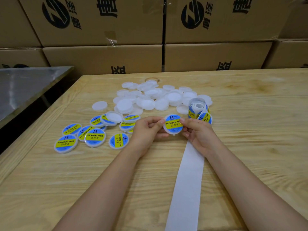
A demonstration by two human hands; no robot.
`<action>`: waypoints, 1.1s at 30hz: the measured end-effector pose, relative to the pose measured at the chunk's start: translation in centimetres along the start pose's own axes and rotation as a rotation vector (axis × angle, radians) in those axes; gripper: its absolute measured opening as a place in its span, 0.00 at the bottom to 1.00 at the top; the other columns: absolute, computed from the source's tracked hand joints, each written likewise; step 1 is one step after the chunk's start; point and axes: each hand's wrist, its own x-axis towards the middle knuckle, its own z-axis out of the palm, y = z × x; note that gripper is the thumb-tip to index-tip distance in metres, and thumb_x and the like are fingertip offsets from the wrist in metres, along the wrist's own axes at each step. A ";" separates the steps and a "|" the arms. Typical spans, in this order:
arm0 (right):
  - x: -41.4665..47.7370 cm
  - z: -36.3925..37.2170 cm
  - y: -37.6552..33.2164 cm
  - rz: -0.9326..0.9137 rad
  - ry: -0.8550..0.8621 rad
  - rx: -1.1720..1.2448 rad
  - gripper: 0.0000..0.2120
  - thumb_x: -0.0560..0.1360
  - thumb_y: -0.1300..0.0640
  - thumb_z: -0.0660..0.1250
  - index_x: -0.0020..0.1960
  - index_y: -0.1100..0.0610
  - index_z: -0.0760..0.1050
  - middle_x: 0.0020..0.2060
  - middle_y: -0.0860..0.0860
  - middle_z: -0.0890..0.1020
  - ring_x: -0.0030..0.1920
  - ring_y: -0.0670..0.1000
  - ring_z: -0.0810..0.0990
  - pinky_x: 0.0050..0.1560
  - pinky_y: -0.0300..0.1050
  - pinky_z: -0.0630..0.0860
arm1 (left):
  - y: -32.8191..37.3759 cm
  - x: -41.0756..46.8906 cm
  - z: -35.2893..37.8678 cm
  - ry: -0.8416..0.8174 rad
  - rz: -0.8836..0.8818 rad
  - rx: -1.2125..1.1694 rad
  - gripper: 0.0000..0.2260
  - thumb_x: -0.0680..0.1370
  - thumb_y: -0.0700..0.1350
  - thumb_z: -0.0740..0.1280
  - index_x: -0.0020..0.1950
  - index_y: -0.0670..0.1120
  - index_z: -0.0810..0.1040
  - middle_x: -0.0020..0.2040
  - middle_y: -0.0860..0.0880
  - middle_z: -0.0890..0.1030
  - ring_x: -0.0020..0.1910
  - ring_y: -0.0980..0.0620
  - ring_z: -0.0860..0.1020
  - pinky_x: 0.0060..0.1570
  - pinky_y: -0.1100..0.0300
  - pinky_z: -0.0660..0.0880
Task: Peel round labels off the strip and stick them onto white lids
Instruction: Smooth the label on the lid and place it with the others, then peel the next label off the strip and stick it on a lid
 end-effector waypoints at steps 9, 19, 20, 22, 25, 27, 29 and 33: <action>0.0 0.0 0.0 -0.017 0.017 -0.055 0.05 0.70 0.65 0.69 0.35 0.63 0.77 0.35 0.58 0.77 0.30 0.47 0.71 0.29 0.36 0.67 | 0.0 0.0 -0.1 0.010 -0.009 0.022 0.03 0.78 0.37 0.65 0.47 0.40 0.78 0.35 0.48 0.84 0.35 0.52 0.83 0.34 0.63 0.80; -0.5 0.4 0.8 -0.270 0.122 -0.415 0.05 0.71 0.63 0.72 0.37 0.57 0.79 0.29 0.48 0.81 0.24 0.47 0.73 0.29 0.39 0.73 | 0.1 0.2 -0.1 0.032 -0.057 0.025 0.03 0.78 0.38 0.65 0.46 0.40 0.78 0.36 0.45 0.84 0.34 0.51 0.83 0.34 0.63 0.80; -0.6 0.5 0.8 -0.299 0.135 -0.451 0.05 0.71 0.63 0.72 0.38 0.56 0.79 0.31 0.48 0.81 0.24 0.47 0.75 0.29 0.40 0.74 | 0.1 0.2 -0.1 0.030 -0.061 0.021 0.03 0.78 0.38 0.65 0.46 0.39 0.78 0.37 0.44 0.84 0.34 0.51 0.83 0.35 0.62 0.80; -0.8 0.7 0.9 -0.354 0.162 -0.504 0.05 0.71 0.62 0.72 0.39 0.53 0.79 0.32 0.47 0.82 0.26 0.49 0.77 0.31 0.42 0.76 | 0.1 0.1 -0.2 0.023 -0.064 0.008 0.04 0.78 0.38 0.65 0.47 0.39 0.79 0.38 0.44 0.84 0.35 0.50 0.83 0.36 0.62 0.81; -1.2 1.0 1.0 -0.424 0.184 -0.577 0.06 0.71 0.60 0.72 0.40 0.50 0.79 0.33 0.45 0.82 0.31 0.49 0.79 0.39 0.48 0.79 | 0.2 0.1 -0.2 0.012 -0.066 -0.011 0.04 0.78 0.38 0.65 0.46 0.39 0.78 0.35 0.46 0.84 0.34 0.51 0.83 0.37 0.61 0.81; -1.3 1.1 1.1 -0.454 0.206 -0.614 0.06 0.71 0.59 0.72 0.41 0.49 0.79 0.35 0.45 0.82 0.34 0.47 0.79 0.42 0.51 0.80 | 0.2 0.1 -0.2 0.004 -0.066 -0.025 0.04 0.78 0.38 0.65 0.46 0.39 0.78 0.35 0.46 0.84 0.34 0.51 0.83 0.38 0.61 0.81; -1.3 1.0 1.1 -0.493 0.213 -0.658 0.06 0.71 0.58 0.72 0.45 0.48 0.79 0.35 0.46 0.82 0.36 0.43 0.79 0.43 0.51 0.79 | 0.2 0.1 -0.2 -0.007 -0.059 -0.039 0.03 0.78 0.37 0.65 0.47 0.38 0.78 0.35 0.46 0.84 0.34 0.51 0.83 0.37 0.61 0.81; -1.4 0.8 0.9 -0.467 0.190 -0.669 0.28 0.71 0.59 0.72 0.68 0.45 0.68 0.36 0.47 0.82 0.39 0.42 0.80 0.46 0.36 0.76 | 0.1 0.0 -0.2 -0.008 -0.045 -0.044 0.04 0.78 0.37 0.64 0.49 0.37 0.77 0.38 0.44 0.84 0.35 0.50 0.83 0.36 0.61 0.81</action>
